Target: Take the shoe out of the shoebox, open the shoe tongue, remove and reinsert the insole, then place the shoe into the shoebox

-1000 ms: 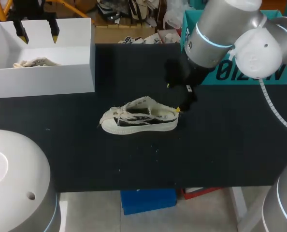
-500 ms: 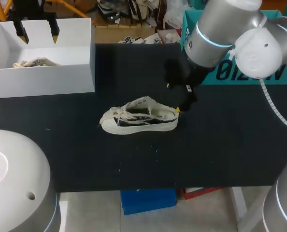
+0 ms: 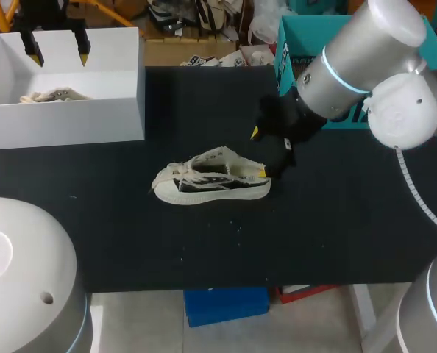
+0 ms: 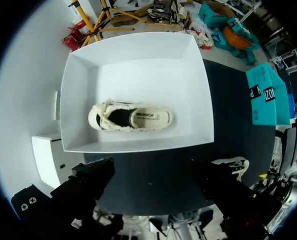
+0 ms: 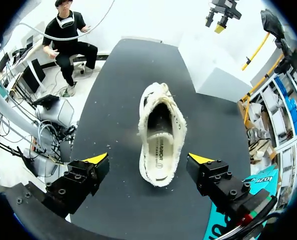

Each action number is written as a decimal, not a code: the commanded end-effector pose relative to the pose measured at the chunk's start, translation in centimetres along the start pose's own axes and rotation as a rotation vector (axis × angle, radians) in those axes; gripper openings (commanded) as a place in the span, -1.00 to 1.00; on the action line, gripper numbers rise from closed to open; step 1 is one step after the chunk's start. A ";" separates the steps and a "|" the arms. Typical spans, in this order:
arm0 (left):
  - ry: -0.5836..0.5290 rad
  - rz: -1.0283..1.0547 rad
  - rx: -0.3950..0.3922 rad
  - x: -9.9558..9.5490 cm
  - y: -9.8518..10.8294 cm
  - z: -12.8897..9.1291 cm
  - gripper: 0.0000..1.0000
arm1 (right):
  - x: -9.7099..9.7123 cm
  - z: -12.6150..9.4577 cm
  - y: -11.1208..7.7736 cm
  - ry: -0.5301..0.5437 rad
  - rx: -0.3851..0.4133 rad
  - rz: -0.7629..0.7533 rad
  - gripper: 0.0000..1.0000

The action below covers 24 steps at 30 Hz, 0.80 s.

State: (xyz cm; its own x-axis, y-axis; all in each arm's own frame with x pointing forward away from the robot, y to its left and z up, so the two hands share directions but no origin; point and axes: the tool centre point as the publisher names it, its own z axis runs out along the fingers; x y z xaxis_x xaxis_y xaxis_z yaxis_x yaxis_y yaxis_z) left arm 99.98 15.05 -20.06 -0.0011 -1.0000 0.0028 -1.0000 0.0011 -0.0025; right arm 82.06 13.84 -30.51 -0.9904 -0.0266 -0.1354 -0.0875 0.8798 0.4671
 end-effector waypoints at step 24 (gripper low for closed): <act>-0.001 -0.001 -0.002 0.0 0.0 -0.1 1.00 | -1.9 7.4 -6.1 -0.001 -0.409 0.222 1.00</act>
State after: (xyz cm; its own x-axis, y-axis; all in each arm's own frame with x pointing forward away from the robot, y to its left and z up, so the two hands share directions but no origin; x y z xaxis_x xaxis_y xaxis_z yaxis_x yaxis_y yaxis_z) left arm 99.98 15.05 -20.06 -0.0011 -1.0000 0.0028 -1.0000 0.0011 -0.0025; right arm 84.83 11.82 -38.84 -0.9894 0.1449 0.0050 0.1000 0.6576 0.7467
